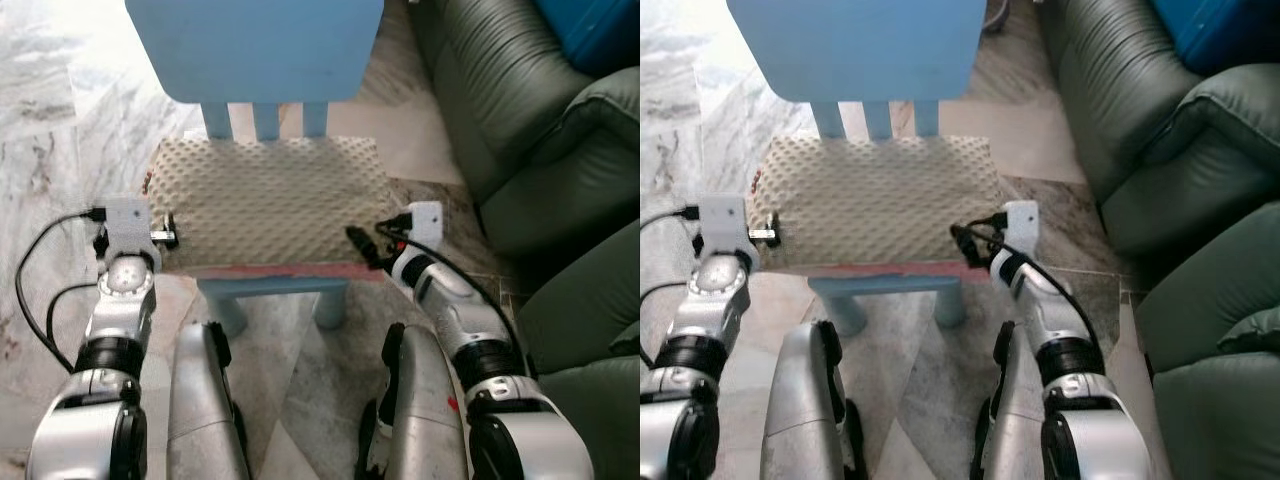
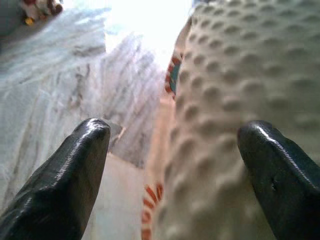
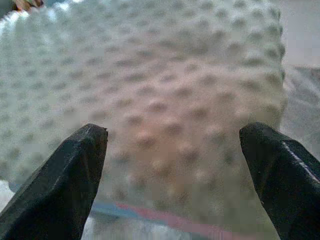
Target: Move the pillow to the sofa
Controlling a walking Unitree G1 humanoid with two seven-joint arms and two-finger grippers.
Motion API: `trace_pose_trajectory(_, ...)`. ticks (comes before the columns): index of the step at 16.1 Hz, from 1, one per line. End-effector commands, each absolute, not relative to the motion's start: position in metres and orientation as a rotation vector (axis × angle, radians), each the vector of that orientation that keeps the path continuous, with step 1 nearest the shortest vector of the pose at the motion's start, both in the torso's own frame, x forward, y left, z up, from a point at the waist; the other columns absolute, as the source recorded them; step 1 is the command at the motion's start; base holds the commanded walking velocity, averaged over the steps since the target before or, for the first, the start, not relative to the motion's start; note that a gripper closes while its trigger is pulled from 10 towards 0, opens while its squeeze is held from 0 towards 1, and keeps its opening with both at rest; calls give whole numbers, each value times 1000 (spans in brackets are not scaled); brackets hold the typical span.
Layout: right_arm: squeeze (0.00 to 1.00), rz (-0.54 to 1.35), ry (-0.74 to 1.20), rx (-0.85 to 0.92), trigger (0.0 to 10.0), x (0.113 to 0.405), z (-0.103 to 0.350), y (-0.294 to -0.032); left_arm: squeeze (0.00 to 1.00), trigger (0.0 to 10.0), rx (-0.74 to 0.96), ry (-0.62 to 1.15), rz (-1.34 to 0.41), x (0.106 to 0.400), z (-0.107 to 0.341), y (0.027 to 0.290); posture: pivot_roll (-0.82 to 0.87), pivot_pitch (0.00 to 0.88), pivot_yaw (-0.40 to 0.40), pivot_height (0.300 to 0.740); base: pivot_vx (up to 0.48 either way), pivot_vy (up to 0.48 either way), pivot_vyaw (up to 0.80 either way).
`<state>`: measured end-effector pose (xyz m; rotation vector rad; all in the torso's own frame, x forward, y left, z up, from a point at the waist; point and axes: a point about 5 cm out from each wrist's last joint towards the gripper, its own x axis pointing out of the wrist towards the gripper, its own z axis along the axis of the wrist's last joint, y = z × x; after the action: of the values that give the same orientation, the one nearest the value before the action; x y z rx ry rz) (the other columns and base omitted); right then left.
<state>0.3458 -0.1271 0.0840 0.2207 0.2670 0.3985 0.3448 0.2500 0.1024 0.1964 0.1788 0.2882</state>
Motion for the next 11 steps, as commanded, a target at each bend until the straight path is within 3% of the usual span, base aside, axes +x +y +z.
trace_pose_trajectory(1,0,395,276,199,10000,346,80,-129,0,10000,202,167,326,342,100,256,-70,308,-71,517,0,0,0)
trace_pose_trajectory(5,0,353,310,101,10000,348,70,-128,0,10000,183,320,281,335,70,248,-66,314,-79,517,0,0,0)
trace_pose_trajectory(9,0,322,346,35,10000,346,58,-120,0,10000,137,349,265,332,58,241,-41,327,-87,517,0,0,0)
trace_pose_trajectory(10,0,299,350,29,10000,346,57,-119,0,8902,141,346,248,332,57,239,-26,328,-88,517,0,0,0)
trace_pose_trajectory(11,0,281,338,10,3961,347,57,-117,0,6353,147,349,243,332,55,237,-9,329,-88,517,0,0,0)
